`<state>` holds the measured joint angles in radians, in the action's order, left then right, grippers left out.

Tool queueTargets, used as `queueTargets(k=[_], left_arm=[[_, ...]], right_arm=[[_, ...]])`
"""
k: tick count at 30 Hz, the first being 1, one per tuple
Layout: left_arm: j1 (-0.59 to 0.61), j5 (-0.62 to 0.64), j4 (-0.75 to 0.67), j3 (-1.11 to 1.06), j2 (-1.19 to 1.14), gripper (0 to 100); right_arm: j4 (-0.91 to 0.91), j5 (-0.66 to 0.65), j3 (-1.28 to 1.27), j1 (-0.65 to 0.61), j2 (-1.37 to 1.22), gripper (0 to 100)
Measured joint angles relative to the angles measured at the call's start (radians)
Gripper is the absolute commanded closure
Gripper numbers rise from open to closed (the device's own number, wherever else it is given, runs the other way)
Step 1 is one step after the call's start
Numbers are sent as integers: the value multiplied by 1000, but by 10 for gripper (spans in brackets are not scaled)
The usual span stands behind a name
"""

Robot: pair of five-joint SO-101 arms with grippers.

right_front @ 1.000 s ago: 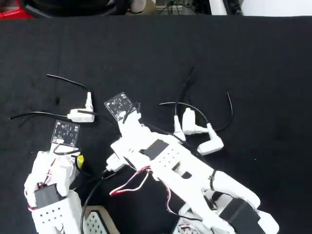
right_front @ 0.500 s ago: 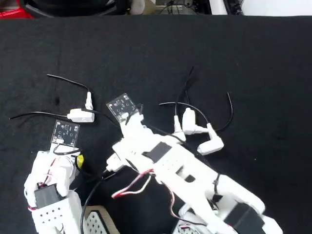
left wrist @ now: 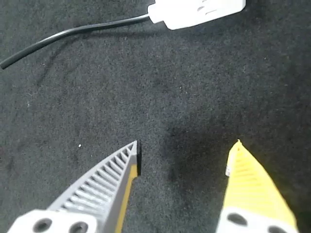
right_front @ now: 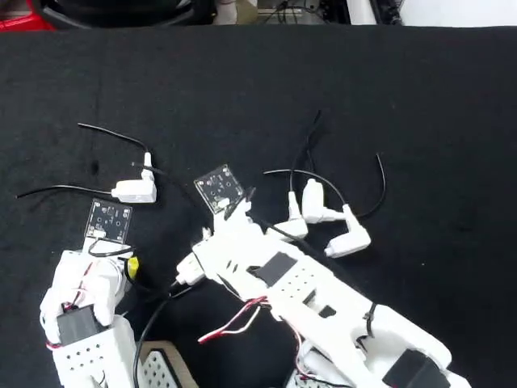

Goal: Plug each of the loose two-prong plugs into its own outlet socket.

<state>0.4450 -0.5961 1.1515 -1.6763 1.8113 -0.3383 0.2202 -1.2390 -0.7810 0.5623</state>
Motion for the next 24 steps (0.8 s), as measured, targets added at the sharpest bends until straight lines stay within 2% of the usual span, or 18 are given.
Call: queueTargets(k=[10,17,24], left_arm=[[0,0,0,0,0,712],[0,0,0,0,0,712],[0,0,0,0,0,712]], right_arm=[[25,0,-6,29,0,987],[163,25,-68,60,0,987],[278,49,-147,0,2,987]])
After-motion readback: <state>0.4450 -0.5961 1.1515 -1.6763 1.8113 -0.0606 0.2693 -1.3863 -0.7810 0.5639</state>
